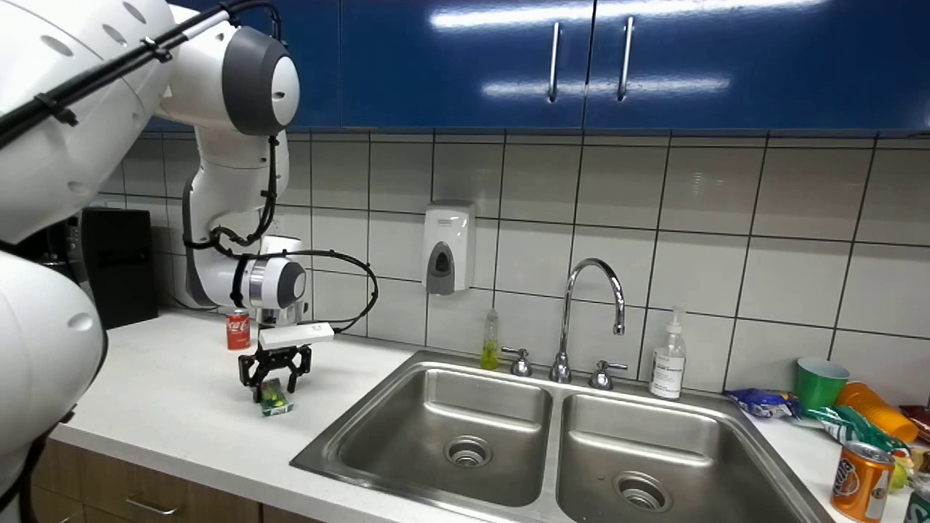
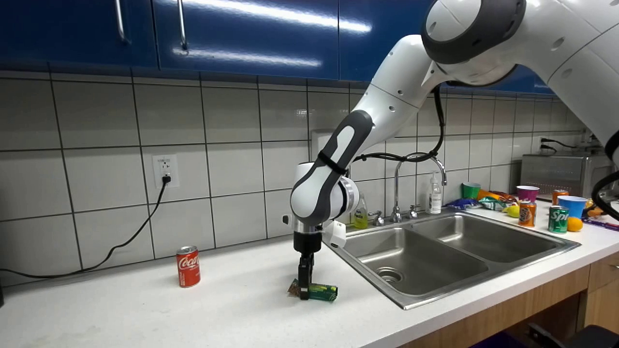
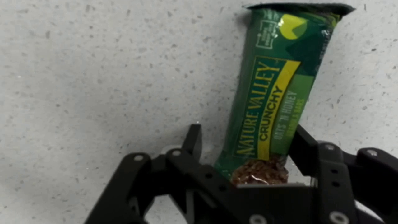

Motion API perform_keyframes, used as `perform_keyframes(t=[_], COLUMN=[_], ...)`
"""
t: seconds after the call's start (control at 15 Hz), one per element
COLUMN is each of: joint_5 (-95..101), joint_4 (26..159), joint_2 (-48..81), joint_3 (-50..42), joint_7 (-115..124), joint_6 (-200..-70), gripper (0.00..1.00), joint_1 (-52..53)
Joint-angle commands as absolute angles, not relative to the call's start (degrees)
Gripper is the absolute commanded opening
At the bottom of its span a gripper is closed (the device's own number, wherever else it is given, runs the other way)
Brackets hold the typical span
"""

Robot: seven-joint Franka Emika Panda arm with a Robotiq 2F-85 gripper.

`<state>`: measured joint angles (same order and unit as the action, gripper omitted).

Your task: Put the green packet inside the sink on the left.

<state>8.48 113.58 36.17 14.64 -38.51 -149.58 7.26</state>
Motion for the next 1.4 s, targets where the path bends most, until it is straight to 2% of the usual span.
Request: perform_keyframes(t=[0.0, 0.2, 1.33], joint_5=[10.1, 10.2, 8.0], joint_4=[111.5, 110.8, 112.0], joint_2=[37.1, 37.1, 31.2], joint_3=[14.3, 14.0, 14.4], joint_7=[-38.1, -37.2, -21.7], joint_6=[-147.5, -145.9, -144.5], gripper=[0.4, 0.21, 0.2], joint_1=[7.5, 8.2, 10.6])
